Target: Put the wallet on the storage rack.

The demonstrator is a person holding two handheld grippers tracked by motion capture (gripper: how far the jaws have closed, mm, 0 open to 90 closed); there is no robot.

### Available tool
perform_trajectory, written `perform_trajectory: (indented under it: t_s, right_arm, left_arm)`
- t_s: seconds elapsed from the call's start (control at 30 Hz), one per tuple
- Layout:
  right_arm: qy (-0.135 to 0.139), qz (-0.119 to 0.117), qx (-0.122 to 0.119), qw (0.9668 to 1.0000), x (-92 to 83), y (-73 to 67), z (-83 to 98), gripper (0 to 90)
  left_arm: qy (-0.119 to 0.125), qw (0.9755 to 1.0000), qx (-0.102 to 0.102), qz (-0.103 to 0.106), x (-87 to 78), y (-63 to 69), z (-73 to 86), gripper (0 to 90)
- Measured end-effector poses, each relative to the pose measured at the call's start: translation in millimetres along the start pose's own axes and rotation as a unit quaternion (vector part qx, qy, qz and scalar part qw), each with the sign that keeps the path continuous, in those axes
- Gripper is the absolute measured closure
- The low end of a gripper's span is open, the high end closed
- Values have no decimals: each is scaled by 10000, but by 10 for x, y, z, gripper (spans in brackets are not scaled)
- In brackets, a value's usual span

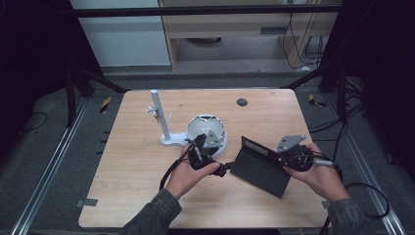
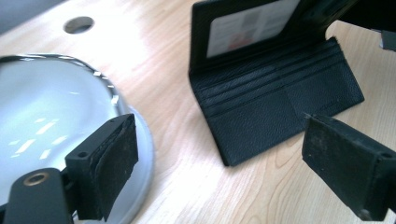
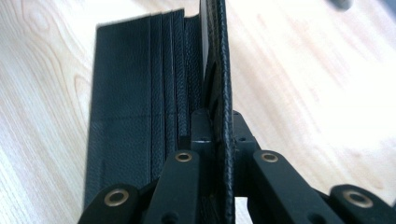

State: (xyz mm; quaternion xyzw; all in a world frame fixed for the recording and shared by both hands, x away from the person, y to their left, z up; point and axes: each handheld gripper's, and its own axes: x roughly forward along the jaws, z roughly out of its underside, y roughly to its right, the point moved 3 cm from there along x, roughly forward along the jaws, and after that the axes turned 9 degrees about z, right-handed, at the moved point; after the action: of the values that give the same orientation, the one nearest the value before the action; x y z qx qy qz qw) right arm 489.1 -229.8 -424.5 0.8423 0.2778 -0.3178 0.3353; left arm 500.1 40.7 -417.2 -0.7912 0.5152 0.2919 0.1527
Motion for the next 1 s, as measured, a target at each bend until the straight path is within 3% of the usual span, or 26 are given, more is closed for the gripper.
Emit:
perform_trajectory:
  t_s: [0.1, 0.2, 0.43, 0.6, 1.0]
  right_arm:
    - [240, 125, 6, 9996, -89, 24, -54, 848]
    - [384, 219, 13, 9990, -163, 28, -120, 849]
    - [623, 308, -73, 9976, -299, 34, -274, 851]
    - [797, 349, -64, 9962, -424, 66, -361, 851]
    - [1364, 368, 17, 9900, -737, 135, -501, 851]
  left_arm:
    - [-44, 9998, 94, -170, -92, -13, 8, 115]
    - [-98, 9996, 139, -202, -157, -15, 13, 114]
    - [45, 9999, 18, -148, -245, -32, -10, 113]
    - [88, 9999, 49, -38, -243, -15, -18, 99]
    - [161, 9997, 72, 143, -212, -19, -29, 76]
